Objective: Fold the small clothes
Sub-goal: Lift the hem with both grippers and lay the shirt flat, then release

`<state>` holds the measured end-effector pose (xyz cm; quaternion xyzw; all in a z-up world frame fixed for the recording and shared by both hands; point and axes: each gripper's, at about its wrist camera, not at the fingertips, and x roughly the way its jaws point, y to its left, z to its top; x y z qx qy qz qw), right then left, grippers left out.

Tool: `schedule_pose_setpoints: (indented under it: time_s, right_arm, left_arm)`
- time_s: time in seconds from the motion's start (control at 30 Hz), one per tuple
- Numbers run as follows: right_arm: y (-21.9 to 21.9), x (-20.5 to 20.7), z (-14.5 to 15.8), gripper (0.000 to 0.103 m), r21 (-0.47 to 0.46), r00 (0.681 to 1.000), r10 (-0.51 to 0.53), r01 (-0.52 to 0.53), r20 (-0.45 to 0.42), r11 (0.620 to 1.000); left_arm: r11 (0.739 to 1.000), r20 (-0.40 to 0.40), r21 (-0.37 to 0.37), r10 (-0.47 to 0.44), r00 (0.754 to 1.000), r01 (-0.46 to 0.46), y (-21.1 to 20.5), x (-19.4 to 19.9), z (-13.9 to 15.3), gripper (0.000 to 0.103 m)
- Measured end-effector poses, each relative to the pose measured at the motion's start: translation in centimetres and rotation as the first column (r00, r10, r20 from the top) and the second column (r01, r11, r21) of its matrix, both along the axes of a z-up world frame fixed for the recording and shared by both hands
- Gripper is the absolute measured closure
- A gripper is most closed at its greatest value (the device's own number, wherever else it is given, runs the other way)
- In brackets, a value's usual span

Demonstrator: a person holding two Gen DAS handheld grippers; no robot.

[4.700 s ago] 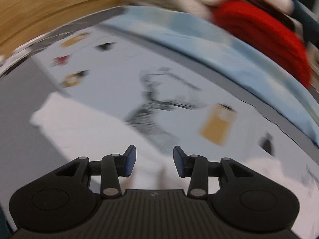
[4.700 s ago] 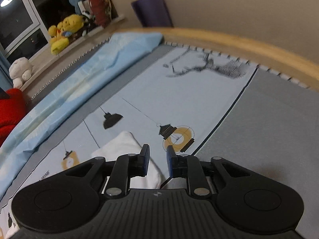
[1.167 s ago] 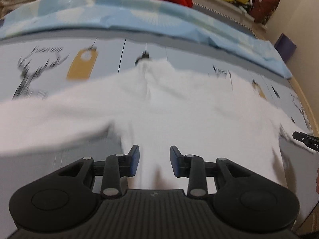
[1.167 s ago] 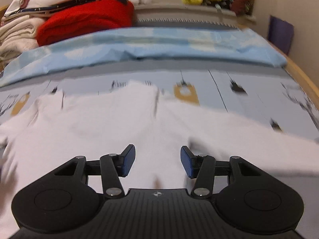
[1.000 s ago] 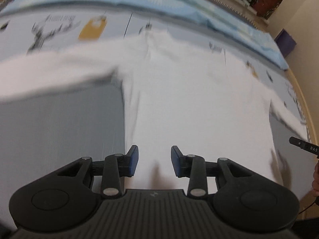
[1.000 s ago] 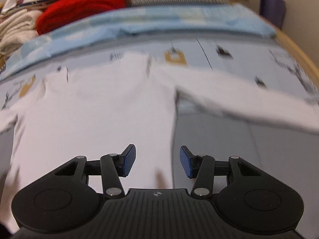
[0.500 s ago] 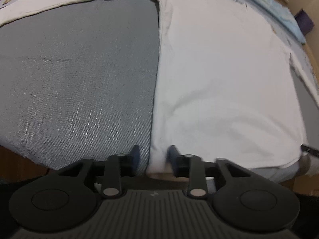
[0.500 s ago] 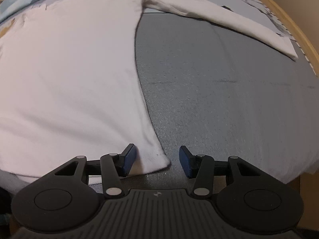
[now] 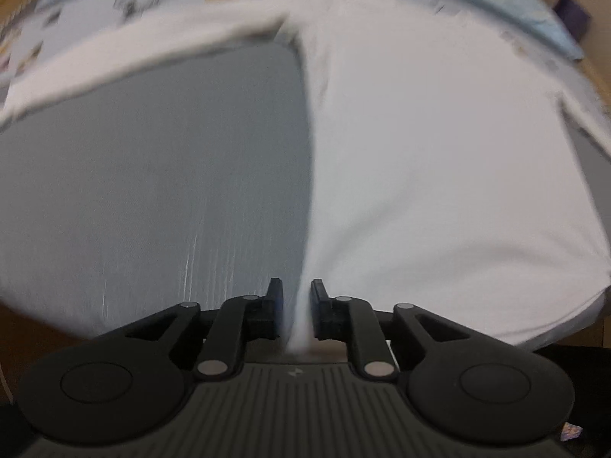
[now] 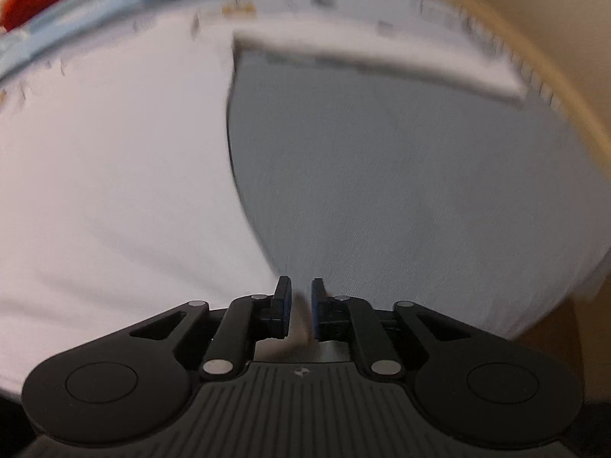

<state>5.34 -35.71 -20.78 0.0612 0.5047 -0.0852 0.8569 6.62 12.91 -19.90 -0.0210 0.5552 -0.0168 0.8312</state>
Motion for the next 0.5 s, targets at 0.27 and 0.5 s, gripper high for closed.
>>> schedule_pose_setpoints:
  time_s: [0.27, 0.5]
  right_arm:
    - [2.7, -0.9, -2.9, 0.074, 0.063, 0.972, 0.171, -0.163, -0.162, 0.985]
    - [3.3, -0.5, -2.1, 0.072, 0.029, 0.969, 0.193, -0.191, -0.154, 0.981]
  left_arm:
    - [0.994, -0.111, 0.015, -0.103, 0.988, 0.105, -1.6, -0.2, -2.8, 0.081]
    - [0.994, -0.113, 0.023, -0.104, 0.988, 0.108, -2.0, -0.6, -3.0, 0.075]
